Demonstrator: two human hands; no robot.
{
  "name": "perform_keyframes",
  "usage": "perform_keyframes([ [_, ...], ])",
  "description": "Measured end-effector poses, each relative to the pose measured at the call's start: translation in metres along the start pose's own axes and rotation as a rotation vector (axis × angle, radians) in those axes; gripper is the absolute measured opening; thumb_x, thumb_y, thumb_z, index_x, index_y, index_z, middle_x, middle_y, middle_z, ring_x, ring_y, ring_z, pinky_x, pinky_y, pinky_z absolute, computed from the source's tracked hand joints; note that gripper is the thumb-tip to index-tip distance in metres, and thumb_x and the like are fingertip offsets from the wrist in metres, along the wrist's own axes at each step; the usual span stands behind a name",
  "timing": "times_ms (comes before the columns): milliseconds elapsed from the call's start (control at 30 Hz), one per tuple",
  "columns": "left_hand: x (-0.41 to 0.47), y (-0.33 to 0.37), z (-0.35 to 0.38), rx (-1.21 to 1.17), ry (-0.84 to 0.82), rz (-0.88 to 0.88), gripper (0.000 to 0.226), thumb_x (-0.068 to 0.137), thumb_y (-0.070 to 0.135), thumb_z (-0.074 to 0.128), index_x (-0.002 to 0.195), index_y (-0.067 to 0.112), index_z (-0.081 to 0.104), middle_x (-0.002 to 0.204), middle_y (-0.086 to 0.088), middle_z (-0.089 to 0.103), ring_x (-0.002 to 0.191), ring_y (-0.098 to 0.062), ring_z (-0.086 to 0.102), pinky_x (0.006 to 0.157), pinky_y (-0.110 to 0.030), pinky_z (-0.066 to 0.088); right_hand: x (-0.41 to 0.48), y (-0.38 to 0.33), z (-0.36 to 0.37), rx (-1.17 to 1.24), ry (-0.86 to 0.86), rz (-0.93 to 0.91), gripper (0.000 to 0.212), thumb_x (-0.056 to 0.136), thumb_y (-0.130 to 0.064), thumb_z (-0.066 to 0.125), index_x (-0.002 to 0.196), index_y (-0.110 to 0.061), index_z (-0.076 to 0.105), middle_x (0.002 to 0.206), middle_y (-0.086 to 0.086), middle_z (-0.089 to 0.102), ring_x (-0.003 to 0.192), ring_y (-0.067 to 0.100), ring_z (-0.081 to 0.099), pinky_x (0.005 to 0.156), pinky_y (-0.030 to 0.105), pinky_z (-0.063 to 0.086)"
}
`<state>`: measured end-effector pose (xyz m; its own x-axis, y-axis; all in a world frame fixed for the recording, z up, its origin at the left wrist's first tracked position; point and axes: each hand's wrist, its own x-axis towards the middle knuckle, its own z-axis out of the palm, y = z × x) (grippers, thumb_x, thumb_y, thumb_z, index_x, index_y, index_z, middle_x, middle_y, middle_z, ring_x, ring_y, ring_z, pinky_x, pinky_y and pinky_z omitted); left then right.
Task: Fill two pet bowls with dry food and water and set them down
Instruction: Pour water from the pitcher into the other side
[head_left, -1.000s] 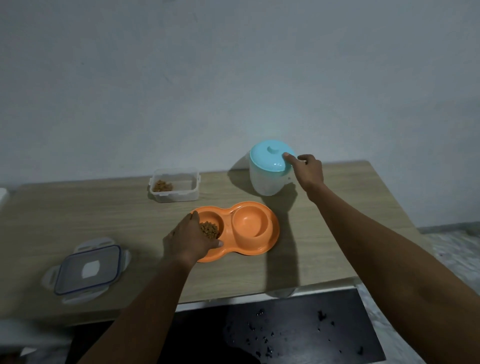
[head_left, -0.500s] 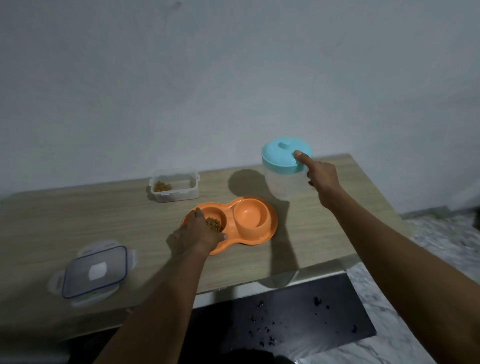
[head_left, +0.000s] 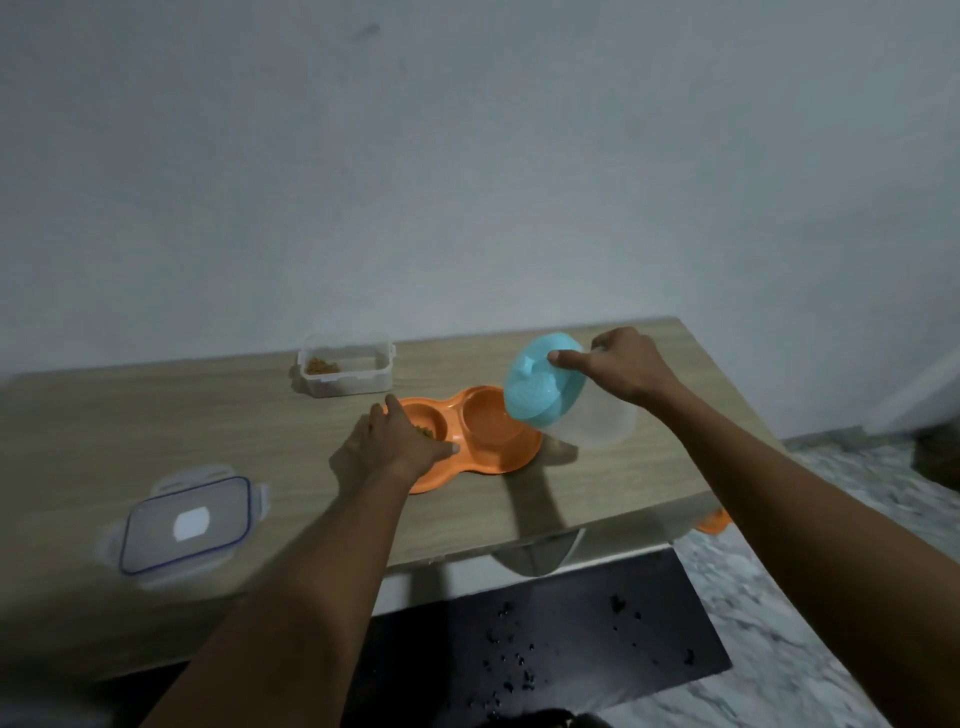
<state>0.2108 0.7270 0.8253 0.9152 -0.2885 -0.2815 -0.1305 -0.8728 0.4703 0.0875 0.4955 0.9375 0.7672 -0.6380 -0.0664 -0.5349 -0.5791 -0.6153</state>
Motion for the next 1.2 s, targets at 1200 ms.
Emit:
perform_keyframes([
  [1200,-0.008,0.007,-0.005,0.04,-0.039,-0.1,0.109,0.063,0.048,0.087,0.15,0.017,0.03,0.148,-0.006,0.046,0.137,-0.03,0.041,0.111,-0.046,0.025,0.038,-0.039,0.005,-0.464,-0.109,-0.288,0.083,0.069,-0.073,0.075,0.121,-0.009,0.068,0.105,0.006,0.068,0.087,0.023,0.059,0.068,0.032,0.047],
])
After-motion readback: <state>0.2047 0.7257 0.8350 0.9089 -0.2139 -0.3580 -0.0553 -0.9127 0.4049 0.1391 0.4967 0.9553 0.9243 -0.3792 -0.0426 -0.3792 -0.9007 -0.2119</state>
